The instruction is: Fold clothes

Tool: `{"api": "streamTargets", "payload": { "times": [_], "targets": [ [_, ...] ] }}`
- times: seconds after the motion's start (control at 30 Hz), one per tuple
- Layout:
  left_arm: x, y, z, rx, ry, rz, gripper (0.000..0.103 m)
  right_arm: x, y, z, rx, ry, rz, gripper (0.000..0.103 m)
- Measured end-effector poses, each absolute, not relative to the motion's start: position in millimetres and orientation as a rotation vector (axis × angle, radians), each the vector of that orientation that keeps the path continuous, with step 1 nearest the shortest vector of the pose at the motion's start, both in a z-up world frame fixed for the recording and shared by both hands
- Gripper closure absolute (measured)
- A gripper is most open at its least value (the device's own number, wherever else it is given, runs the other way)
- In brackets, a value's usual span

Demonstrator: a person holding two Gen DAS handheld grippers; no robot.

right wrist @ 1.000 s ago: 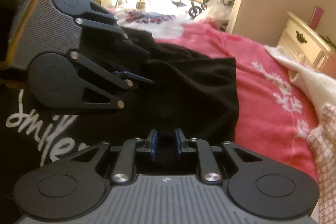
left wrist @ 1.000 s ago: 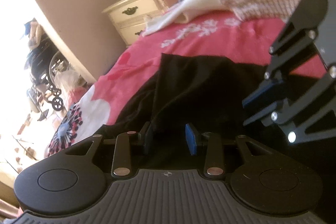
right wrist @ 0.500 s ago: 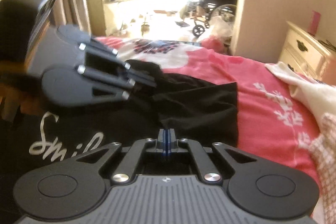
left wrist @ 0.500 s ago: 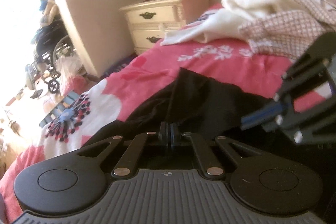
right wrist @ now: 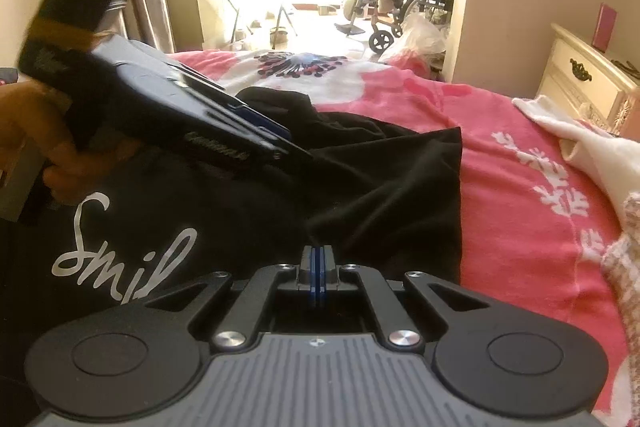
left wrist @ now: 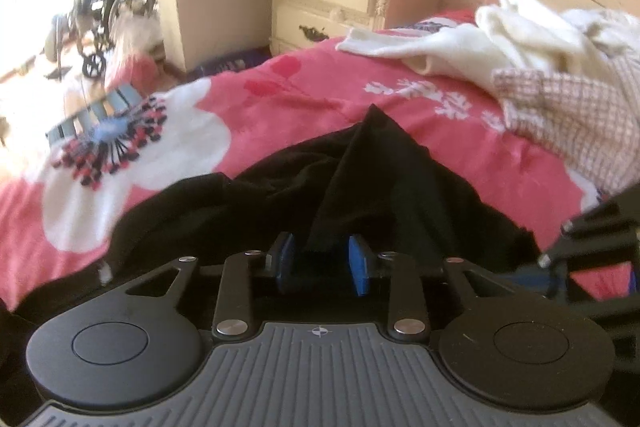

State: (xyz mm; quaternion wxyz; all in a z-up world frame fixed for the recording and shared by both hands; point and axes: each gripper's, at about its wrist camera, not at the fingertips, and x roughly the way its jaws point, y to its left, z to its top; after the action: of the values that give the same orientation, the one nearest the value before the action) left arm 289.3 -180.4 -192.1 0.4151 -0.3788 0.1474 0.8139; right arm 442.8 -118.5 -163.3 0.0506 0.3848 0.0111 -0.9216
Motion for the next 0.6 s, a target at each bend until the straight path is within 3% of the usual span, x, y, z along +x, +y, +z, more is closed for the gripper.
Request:
{"api": "streamTargets", "payload": {
  "times": [0.03, 0.13, 0.37, 0.53, 0.6],
  "targets": [
    [288, -177, -195, -0.971, 0.37, 2.045, 0.073, 443, -119, -164, 1.171, 0.036, -2.805, 0.101],
    [285, -175, -199, -1.005, 0.346, 2.051, 0.102, 444, -118, -163, 1.165, 0.04, -2.811, 0.101],
    [271, -196, -178, -1.034, 0.084, 2.113, 0.103, 449, -113, -152, 1.106, 0.016, -2.821, 0.102],
    [274, -187, -191, -1.023, 0.221, 2.171, 0.103, 438, -117, -171, 1.17, -0.062, -2.751, 0.098],
    [275, -181, -199, -1.02, 0.291, 2.193, 0.102, 433, -116, -183, 1.21, -0.122, -2.713, 0.081]
  ]
}}
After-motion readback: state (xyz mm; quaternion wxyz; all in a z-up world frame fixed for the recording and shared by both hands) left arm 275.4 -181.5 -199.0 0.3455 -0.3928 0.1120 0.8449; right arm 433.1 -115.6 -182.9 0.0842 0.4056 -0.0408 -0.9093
